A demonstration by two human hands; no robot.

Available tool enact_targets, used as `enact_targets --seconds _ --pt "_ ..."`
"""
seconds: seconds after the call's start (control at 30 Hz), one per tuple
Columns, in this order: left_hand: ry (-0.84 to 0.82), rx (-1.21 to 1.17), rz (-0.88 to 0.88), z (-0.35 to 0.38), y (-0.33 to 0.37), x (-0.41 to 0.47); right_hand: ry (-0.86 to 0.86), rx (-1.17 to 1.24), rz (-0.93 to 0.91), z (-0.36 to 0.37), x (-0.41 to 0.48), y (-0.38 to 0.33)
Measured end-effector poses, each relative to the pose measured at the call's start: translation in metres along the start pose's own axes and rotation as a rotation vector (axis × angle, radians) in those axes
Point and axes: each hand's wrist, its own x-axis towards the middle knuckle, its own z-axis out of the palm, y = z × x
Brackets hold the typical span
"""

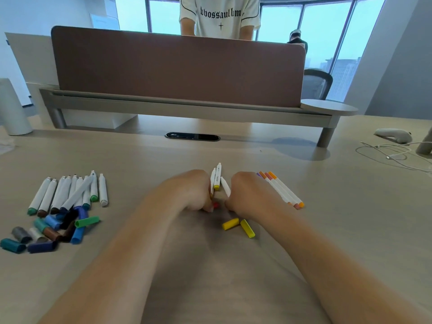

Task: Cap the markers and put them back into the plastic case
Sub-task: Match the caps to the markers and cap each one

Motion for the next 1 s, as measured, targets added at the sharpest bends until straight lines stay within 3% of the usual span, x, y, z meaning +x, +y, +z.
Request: enact_targets --seconds 0.2,0.4,0.57,1.0 --pt "0.071 -0.215 0.017 -0.007 -0.002 -0.002 0.041 0.219 0.050 -0.002 -0.003 0.010" --pt "0.361 -0.891 -0.032 -0.012 -0.009 0.002 0.151 0.575 0.022 -0.011 -0.014 0.019" --pt "0.443 -1.310 -0.109 -0.012 -0.016 0.005 0.071 0.728 -0.104 -0.009 -0.016 0.015" --pt "0.463 -1.308 -0.118 -0.012 -0.010 0.002 -0.017 0.675 -0.195 -0.007 -0.016 0.012"
